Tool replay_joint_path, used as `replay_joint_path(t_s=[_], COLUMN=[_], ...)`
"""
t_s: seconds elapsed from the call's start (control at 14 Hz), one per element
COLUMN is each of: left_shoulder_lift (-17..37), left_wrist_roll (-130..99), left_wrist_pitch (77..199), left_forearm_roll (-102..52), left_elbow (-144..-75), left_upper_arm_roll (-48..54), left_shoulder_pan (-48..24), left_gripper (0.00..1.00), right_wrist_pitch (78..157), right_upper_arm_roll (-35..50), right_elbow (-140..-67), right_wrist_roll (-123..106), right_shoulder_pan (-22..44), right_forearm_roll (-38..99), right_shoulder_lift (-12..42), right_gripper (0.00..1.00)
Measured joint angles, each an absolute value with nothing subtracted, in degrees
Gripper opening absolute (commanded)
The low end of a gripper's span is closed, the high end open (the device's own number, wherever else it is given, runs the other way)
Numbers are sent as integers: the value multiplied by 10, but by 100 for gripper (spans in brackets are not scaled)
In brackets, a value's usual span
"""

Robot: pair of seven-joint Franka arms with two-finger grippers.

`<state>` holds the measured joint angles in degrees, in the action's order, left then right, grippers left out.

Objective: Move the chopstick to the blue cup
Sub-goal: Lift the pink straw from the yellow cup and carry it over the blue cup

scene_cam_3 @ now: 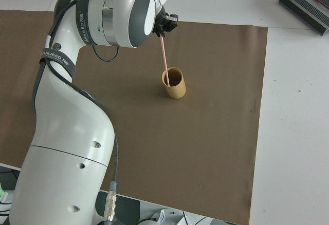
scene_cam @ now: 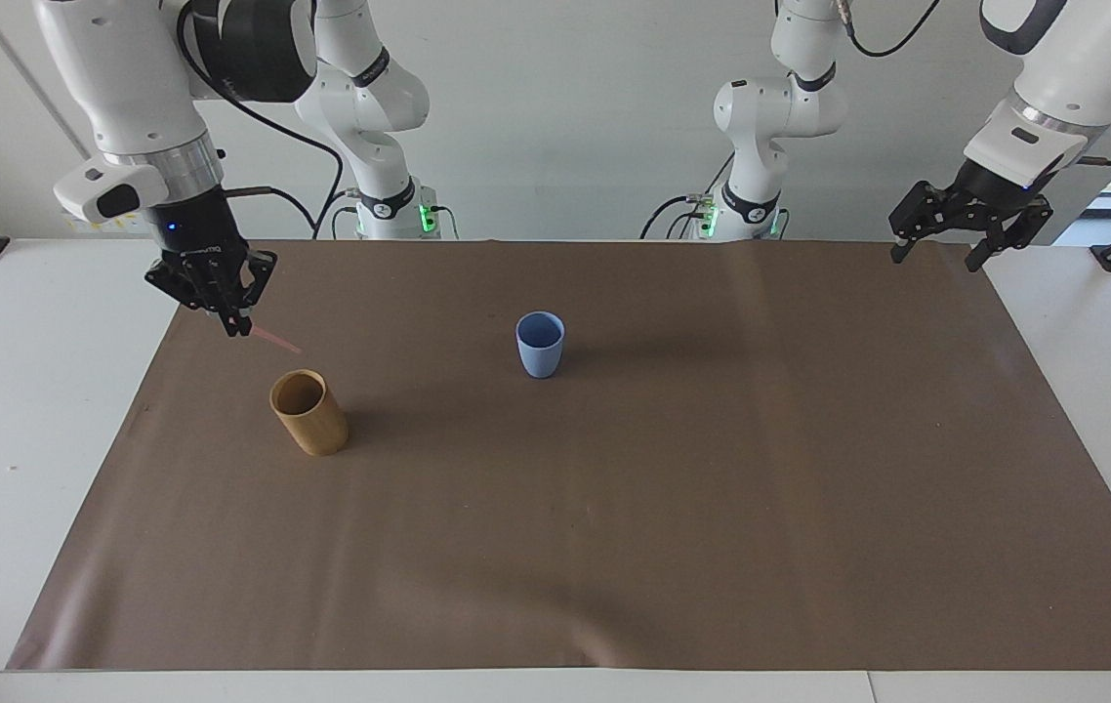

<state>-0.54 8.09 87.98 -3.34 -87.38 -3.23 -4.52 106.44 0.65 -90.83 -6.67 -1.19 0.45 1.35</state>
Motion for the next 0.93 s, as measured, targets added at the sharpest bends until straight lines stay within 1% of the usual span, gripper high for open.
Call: replay_joint_path(t_s=[0.29, 0.93], left_shoulder_lift=[-5, -5], left_wrist_roll=[81, 81], left_wrist_pitch=[880, 880], left_forearm_roll=[-33, -33], left_elbow=[-874, -874], left_upper_arm_roll=[-32, -32], left_shoulder_pan=[-45, -45], left_gripper=[100, 100], right_wrist_pitch=[1057, 1057], right_upper_arm_roll=[22, 38], right_elbow=[-908, -908], right_wrist_roll=[-71, 107], right_shoulder_pan=[-1, 143], right_forearm_roll=[-2, -21], right_shoulder_lift=[-3, -8], right_gripper=[0, 0])
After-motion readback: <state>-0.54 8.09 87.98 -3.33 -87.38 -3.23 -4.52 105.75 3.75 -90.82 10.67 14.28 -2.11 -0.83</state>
